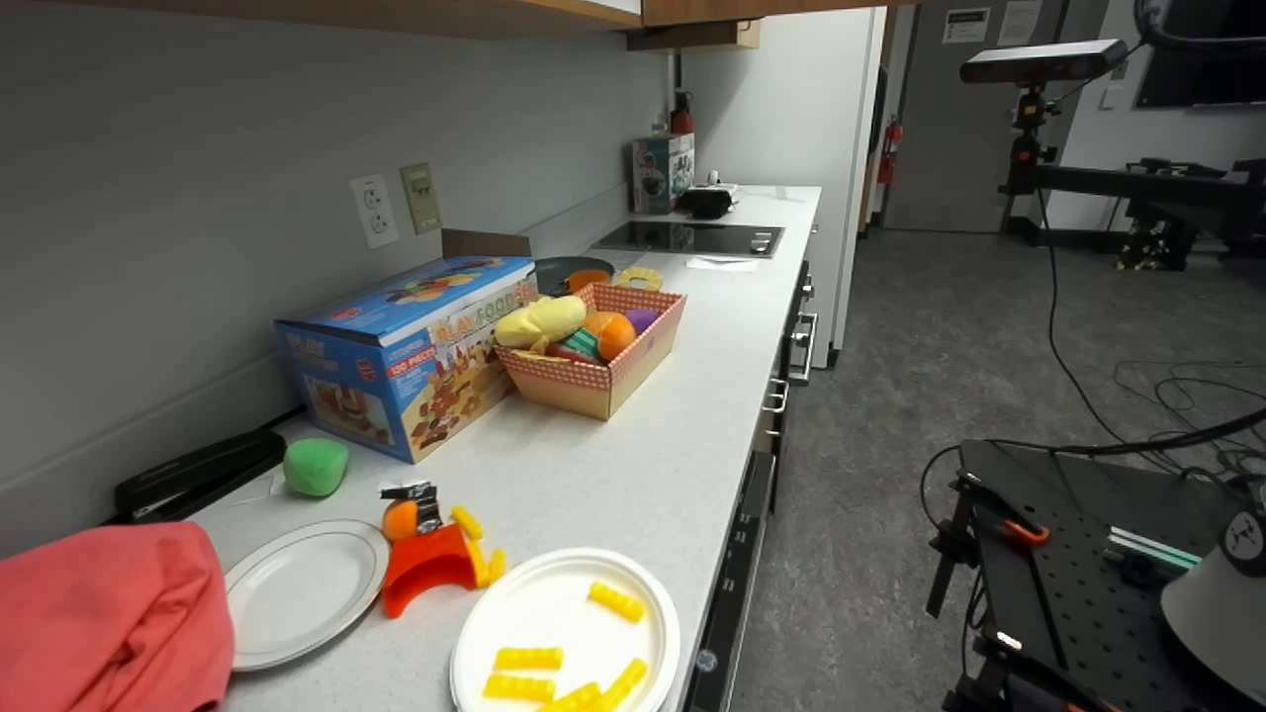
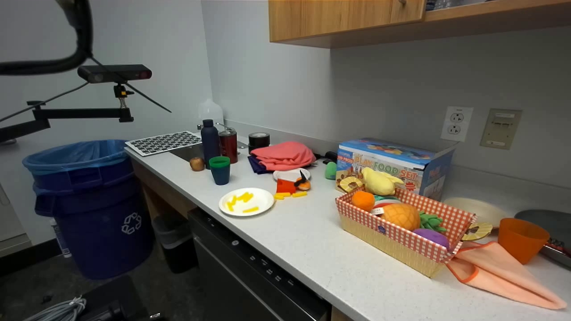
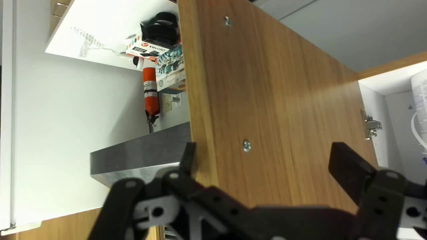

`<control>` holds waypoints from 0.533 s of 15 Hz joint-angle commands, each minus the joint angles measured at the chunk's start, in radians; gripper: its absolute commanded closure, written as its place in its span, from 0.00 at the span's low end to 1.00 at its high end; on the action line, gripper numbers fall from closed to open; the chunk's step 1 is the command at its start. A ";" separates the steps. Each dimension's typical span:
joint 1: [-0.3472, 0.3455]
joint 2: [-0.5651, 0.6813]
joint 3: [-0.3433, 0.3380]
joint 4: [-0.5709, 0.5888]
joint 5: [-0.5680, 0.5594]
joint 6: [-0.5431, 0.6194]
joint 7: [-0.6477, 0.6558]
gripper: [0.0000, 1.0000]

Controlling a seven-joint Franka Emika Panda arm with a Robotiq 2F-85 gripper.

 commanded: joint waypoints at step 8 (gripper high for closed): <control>0.124 -0.093 -0.007 0.013 0.047 -0.106 -0.129 0.00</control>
